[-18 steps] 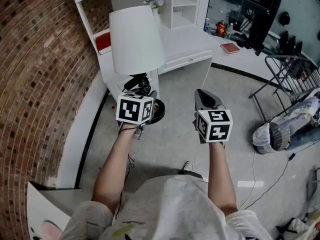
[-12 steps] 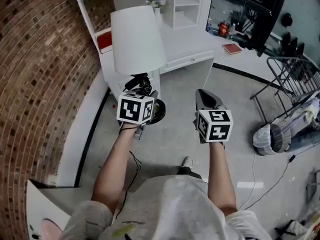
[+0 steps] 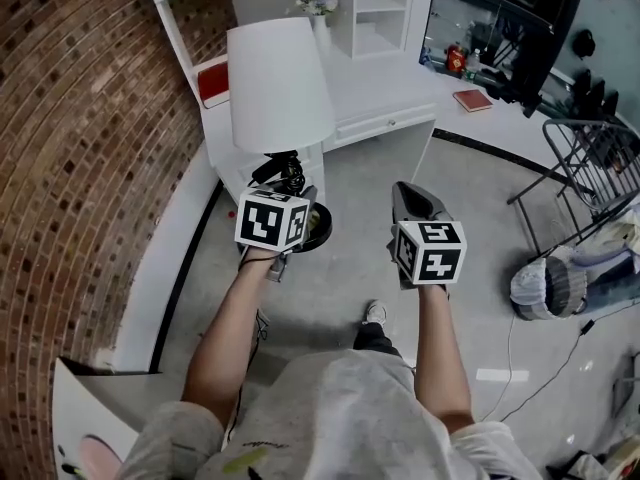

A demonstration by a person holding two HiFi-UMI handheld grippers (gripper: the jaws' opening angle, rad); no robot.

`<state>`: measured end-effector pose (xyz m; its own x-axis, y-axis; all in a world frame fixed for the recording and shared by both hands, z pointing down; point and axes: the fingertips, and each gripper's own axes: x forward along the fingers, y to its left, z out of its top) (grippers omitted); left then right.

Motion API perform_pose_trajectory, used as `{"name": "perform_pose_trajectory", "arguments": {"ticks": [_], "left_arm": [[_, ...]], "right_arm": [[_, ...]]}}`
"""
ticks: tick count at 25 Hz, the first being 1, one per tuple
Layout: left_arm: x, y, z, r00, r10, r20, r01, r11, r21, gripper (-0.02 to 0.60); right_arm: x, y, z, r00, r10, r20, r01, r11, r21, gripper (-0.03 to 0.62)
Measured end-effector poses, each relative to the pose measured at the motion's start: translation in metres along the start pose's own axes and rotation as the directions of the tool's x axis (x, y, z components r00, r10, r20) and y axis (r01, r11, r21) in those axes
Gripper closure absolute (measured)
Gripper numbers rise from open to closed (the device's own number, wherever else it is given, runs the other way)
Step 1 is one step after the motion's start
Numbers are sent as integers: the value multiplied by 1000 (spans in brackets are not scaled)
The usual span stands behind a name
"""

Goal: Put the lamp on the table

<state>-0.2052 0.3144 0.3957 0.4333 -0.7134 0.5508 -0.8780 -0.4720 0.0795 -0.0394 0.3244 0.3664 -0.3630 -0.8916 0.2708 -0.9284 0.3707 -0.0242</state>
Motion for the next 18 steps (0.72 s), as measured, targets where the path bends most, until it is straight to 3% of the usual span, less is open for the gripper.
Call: {"name": "perform_pose_trajectory", "arguments": {"ticks": [8,18], "left_arm": [[47,8,23,999,34,-16,-34,999,-7,497],[124,20,71,995,90,-30,-92,992,-84,497]], "right_arm": [[49,-35,7,998,57,-4,-57,998,3,591],[127,-104,29,990,142,-17,-142,990,8,591]]}}
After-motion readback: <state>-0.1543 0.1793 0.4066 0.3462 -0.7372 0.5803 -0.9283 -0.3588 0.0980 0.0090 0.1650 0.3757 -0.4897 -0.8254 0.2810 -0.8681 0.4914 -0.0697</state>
